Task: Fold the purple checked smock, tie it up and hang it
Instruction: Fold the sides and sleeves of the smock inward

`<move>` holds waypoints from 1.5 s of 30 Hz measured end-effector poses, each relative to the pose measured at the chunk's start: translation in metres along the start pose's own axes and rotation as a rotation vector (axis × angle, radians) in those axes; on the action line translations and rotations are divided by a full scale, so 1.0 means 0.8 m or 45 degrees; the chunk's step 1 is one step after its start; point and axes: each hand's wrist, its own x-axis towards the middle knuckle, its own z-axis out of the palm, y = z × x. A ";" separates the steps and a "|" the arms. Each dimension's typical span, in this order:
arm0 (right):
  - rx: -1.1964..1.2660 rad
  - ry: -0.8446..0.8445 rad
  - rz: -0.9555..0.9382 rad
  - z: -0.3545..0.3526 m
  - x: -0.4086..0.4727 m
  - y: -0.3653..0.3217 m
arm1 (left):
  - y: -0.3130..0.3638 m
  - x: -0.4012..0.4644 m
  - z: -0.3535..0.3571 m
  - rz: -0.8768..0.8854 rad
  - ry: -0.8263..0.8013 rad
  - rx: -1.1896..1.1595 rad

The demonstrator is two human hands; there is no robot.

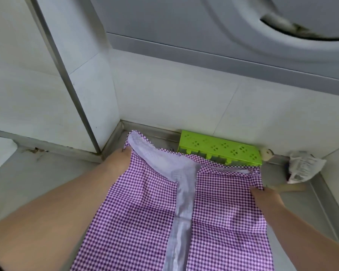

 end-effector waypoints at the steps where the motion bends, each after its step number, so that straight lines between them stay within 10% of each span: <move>1: -0.027 -0.005 0.007 0.003 0.001 0.004 | -0.015 0.006 0.000 -0.022 -0.025 0.025; 7: -0.589 0.163 -0.238 0.018 -0.066 0.026 | -0.090 -0.008 0.006 0.054 0.080 0.283; 15: -0.890 -0.321 -0.883 0.059 -0.192 0.090 | -0.154 -0.116 0.015 0.862 -0.165 1.399; 23: -1.262 -0.320 -1.060 0.066 -0.265 0.145 | -0.212 -0.176 0.034 0.981 -0.324 1.550; 31: -1.279 -0.546 -0.821 0.055 -0.296 0.201 | -0.257 -0.203 0.048 0.483 -0.518 1.668; 45: -1.386 -0.579 -0.713 0.072 -0.299 0.220 | -0.256 -0.225 0.073 0.406 -0.432 1.784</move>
